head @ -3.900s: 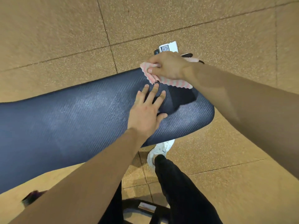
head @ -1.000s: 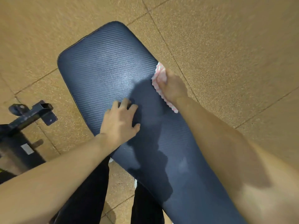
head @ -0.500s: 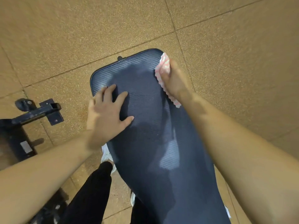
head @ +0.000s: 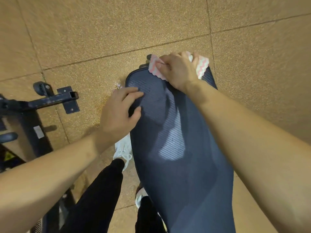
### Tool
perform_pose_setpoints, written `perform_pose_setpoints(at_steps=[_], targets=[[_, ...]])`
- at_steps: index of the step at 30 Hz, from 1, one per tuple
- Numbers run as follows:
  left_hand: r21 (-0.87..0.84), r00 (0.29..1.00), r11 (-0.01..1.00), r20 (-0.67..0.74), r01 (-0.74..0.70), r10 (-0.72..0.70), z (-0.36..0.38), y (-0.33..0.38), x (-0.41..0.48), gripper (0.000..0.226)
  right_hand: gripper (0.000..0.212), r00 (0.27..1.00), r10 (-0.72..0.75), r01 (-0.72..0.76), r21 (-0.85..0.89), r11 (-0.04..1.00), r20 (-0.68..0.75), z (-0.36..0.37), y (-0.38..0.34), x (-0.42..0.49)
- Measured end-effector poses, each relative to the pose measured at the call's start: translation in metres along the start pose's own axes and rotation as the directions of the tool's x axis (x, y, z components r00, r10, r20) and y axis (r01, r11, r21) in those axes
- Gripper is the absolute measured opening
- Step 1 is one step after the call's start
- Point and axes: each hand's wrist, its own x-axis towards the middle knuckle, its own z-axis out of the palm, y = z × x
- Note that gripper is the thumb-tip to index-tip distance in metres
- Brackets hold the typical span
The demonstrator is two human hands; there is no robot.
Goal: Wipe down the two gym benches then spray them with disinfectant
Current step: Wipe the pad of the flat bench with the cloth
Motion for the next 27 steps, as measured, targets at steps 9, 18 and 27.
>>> perform_pose_setpoints(at_steps=[9, 18, 27], targets=[[-0.206, 0.935, 0.929, -0.115, 0.309, -0.336, -0.03, -0.039, 0.051, 0.028, 0.03, 0.951, -0.307, 0.308, 0.085, 0.948, -0.016, 0.029, -0.053, -0.019], [-0.144, 0.955, 0.989, 0.295, 0.017, 0.027, -0.02, -0.009, 0.123, 0.043, 0.042, 0.909, 0.01, 0.115, 0.275, 0.955, -0.416, 0.031, -0.023, -0.09], [-0.273, 0.812, 0.921, 0.58, 0.277, -0.072, -0.006, -0.027, 0.12, 0.057, 0.061, 0.966, 0.024, -0.004, 0.079, 0.997, -0.259, 0.056, -0.017, -0.14]])
